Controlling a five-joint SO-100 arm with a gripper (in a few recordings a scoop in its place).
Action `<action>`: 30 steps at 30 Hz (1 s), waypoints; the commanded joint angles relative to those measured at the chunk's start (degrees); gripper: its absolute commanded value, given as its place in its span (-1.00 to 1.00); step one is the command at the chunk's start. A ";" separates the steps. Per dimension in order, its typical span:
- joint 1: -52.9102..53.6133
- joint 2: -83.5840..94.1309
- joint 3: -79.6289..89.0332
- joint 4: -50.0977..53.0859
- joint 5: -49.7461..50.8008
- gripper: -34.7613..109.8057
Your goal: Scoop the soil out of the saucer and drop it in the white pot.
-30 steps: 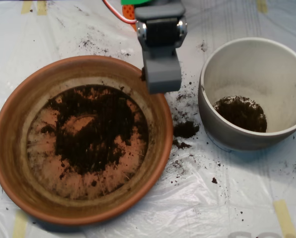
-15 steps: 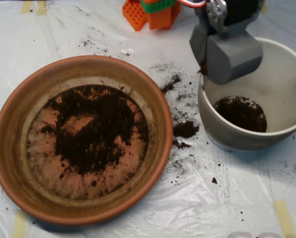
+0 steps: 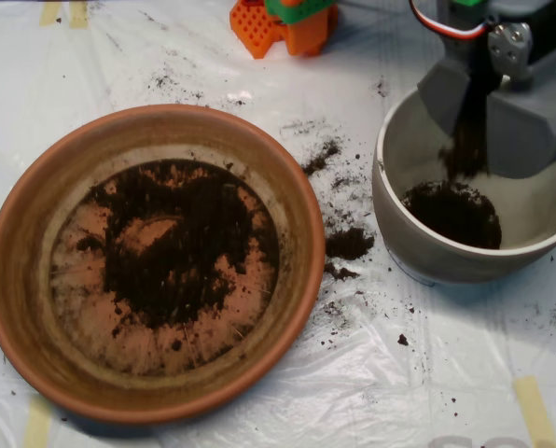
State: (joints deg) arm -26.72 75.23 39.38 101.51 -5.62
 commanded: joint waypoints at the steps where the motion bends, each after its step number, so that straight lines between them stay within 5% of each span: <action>1: -0.26 2.37 -4.57 1.23 -0.53 -0.21; 12: 0.26 8.26 2.90 1.41 -1.14 -0.10; 18: 0.97 16.26 18.81 -6.68 -1.49 -0.06; 30: 1.93 15.82 15.64 -4.66 -0.70 -0.02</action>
State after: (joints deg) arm -24.17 84.81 58.54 95.80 -6.24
